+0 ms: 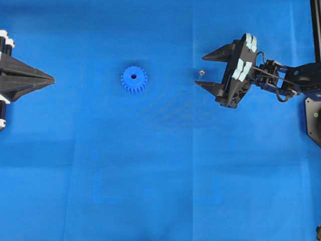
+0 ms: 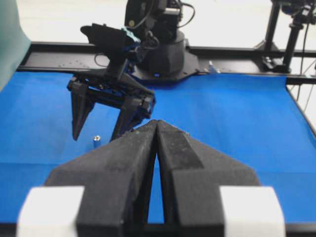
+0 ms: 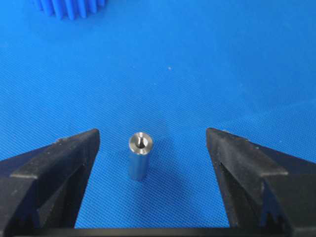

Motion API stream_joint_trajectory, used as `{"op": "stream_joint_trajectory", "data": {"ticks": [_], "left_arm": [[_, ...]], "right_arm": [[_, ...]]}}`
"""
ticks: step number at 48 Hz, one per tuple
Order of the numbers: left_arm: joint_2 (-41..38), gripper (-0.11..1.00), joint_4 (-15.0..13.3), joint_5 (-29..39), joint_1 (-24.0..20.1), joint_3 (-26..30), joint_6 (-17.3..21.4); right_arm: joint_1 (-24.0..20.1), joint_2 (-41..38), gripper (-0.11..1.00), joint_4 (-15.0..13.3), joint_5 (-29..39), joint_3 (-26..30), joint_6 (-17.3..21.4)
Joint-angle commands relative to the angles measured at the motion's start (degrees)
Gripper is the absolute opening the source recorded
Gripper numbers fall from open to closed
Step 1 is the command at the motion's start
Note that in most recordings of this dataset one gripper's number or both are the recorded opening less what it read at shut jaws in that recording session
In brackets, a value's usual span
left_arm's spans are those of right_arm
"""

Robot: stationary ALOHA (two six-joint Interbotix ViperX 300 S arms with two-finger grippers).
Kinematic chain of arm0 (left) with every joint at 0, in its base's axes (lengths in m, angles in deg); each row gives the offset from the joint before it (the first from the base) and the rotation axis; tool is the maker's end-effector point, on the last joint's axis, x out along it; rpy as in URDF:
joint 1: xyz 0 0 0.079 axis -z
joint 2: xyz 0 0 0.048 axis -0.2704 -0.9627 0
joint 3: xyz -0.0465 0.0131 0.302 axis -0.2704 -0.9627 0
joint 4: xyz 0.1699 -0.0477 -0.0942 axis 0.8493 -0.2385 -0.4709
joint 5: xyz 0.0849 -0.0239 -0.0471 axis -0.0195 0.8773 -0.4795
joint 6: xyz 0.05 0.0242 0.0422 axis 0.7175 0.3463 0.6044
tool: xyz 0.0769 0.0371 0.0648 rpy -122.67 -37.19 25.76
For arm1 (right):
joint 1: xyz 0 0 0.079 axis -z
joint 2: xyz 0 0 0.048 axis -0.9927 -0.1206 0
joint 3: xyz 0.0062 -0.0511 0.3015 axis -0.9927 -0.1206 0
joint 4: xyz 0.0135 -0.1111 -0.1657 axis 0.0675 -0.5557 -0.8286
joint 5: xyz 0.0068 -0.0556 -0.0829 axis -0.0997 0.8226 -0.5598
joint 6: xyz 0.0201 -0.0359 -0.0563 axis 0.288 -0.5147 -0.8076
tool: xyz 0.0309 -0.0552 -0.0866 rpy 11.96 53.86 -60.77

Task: Insert the shaft placed at a random location into the center hole of the small gear at another random location.
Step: 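Close the right gripper around the upright silver shaft, then lift the held shaft off the table with the right gripper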

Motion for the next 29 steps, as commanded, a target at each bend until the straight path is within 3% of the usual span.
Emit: {"op": "stream_joint_trajectory", "data": {"ticks": [1, 9, 23, 29], "left_arm": [[-0.18, 0.0, 0.18, -0.26, 0.0, 0.53, 0.0], [-0.18, 0.0, 0.09, -0.26, 0.0, 0.44, 0.0], [-0.18, 0.0, 0.09, -0.26, 0.0, 0.44, 0.0], [-0.18, 0.0, 0.09, -0.26, 0.0, 0.44, 0.0]], "right_arm": [[0.09, 0.44, 0.75, 0.09, -0.7, 0.44, -0.09], [-0.44, 0.44, 0.64, -0.26, -1.93, 0.44, -0.18], [-0.79, 0.53, 0.08, -0.35, -2.2, 0.09, -0.35], [-0.97, 0.53, 0.03, -0.44, -2.02, 0.09, -0.35]]}}
